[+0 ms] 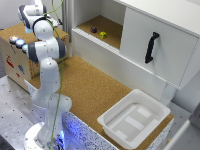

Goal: Place the pink object inside the left cabinet

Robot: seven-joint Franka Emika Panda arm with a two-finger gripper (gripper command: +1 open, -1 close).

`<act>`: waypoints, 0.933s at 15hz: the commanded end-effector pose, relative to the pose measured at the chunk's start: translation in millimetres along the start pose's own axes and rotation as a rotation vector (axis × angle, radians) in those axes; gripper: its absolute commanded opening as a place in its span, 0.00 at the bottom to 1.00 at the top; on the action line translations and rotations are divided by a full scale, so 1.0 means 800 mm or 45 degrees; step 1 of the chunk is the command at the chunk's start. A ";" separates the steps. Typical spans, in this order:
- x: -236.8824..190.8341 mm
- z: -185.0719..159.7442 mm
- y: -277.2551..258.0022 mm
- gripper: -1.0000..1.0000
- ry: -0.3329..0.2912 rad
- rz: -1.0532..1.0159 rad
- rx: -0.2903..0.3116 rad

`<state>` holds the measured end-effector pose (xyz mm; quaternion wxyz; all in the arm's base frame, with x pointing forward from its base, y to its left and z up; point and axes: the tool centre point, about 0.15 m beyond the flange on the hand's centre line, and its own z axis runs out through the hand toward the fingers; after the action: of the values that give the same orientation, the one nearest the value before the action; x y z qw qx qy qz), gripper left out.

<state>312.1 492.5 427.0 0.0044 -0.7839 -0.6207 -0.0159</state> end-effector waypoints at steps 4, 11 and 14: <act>-0.024 -0.033 0.025 0.00 0.124 0.198 -0.110; -0.073 -0.057 0.063 0.00 0.179 0.535 -0.092; -0.107 -0.053 0.075 0.00 0.166 0.697 -0.087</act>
<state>353.3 444.8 473.4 -0.0118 -0.8891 -0.4537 -0.0590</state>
